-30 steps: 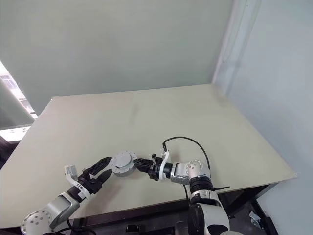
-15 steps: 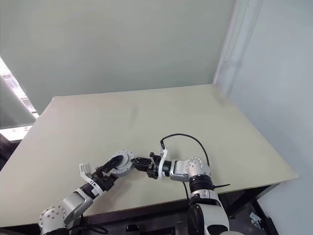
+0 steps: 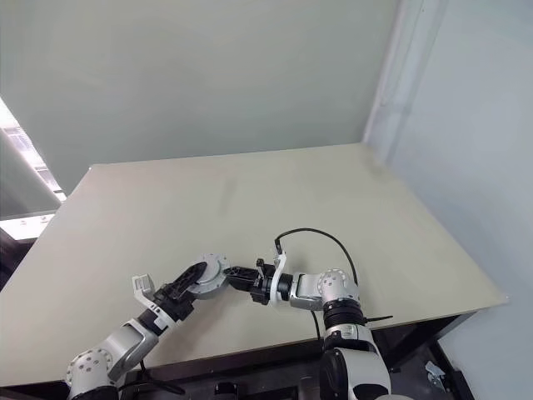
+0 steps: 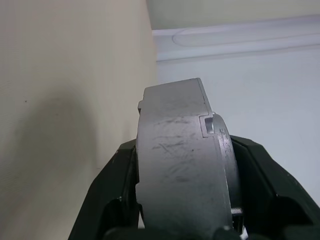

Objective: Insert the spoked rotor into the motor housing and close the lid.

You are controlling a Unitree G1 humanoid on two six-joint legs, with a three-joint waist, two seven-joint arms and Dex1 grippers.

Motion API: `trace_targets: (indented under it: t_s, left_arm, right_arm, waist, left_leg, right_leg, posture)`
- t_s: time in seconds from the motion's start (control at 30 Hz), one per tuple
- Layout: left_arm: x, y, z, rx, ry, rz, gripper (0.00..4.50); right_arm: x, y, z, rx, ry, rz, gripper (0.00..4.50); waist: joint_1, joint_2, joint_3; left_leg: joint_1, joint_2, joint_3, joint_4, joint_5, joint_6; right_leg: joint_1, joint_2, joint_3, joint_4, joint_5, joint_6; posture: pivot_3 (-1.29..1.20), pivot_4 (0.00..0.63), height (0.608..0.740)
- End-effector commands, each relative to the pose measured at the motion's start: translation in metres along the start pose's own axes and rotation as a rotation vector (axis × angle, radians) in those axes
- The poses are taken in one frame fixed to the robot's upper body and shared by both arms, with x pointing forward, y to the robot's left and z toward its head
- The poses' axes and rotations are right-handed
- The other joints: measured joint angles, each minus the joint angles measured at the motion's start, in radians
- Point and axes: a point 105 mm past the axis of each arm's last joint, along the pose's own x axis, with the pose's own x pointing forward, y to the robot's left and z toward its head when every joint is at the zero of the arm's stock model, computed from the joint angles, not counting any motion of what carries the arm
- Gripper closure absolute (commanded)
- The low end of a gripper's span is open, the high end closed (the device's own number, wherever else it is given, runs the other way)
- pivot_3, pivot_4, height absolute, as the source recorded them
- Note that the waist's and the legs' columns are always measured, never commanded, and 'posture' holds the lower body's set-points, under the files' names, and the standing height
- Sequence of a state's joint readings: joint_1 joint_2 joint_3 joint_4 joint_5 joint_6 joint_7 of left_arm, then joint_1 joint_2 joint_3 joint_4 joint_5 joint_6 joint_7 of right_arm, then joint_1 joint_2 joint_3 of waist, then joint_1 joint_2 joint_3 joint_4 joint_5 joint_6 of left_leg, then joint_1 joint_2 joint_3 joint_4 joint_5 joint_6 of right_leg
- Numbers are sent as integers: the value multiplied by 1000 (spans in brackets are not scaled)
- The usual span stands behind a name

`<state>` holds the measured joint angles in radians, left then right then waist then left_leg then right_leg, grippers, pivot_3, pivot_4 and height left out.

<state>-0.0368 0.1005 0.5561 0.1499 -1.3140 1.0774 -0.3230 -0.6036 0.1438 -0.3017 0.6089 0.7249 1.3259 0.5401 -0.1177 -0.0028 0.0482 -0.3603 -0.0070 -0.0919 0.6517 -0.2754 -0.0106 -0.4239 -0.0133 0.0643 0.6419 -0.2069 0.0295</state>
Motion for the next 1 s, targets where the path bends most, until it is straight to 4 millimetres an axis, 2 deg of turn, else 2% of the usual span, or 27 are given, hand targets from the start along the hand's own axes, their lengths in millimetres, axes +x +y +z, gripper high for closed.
trace_targets:
  t_s: [0.03,0.1,0.23,0.4,0.43,0.53,0.7,0.8,1.0]
  left_arm:
    - [10,-7,-8,7,43,-21,2327]
    - [11,-7,-8,6,34,-25,2328]
    - [13,-9,-4,0,-2,-40,2413]
    - [15,-10,0,0,-36,-51,2454]
    - [15,-10,1,2,-45,-53,2454]
    - [16,-12,5,8,-74,-66,2466]
    - [15,-25,29,70,-207,-100,2467]
    - [11,-32,58,160,-373,-79,2467]
    - [2,-34,94,358,-577,29,2469]
  right_arm:
    - [18,29,0,-66,-15,110,3281]
    - [18,27,1,-75,-26,104,3281]
    - [17,29,1,-94,-31,117,2018]
    - [17,29,2,-97,-33,120,229]
    - [17,28,3,-97,-41,112,0]
    - [17,21,10,-94,-85,57,0]
    - [16,11,16,-208,-112,-29,0]
    - [13,9,16,-342,-108,-66,0]
    - [11,13,20,-624,-148,-105,0]
  waist:
    - [0,0,0]
    - [0,0,0]
    - [0,0,0]
    - [0,0,0]
    - [0,0,0]
    - [0,0,0]
    - [0,0,0]
    - [1,0,0]
    - [1,-1,0]
  left_leg:
    - [0,0,0,0,0,0]
    - [0,0,0,0,0,0]
    - [0,0,0,0,0,0]
    - [0,0,0,1,0,0]
    - [0,0,0,1,0,0]
    - [0,0,0,1,0,0]
    - [0,0,0,1,0,0]
    - [0,0,0,1,0,0]
    - [0,-1,1,2,0,0]
  right_leg:
    - [0,0,0,0,0,0]
    - [0,0,0,0,0,0]
    - [0,0,0,0,0,0]
    - [0,0,0,0,0,0]
    - [0,0,0,0,0,0]
    - [0,0,0,0,0,0]
    - [0,0,0,0,0,0]
    - [0,1,1,0,0,0]
    - [0,0,1,0,0,0]
  posture:
    - [0,0,740]
    - [0,0,740]
    - [0,0,740]
    - [0,0,740]
    - [0,0,740]
    - [0,0,740]
    - [0,0,740]
    - [0,0,740]
    - [0,0,740]
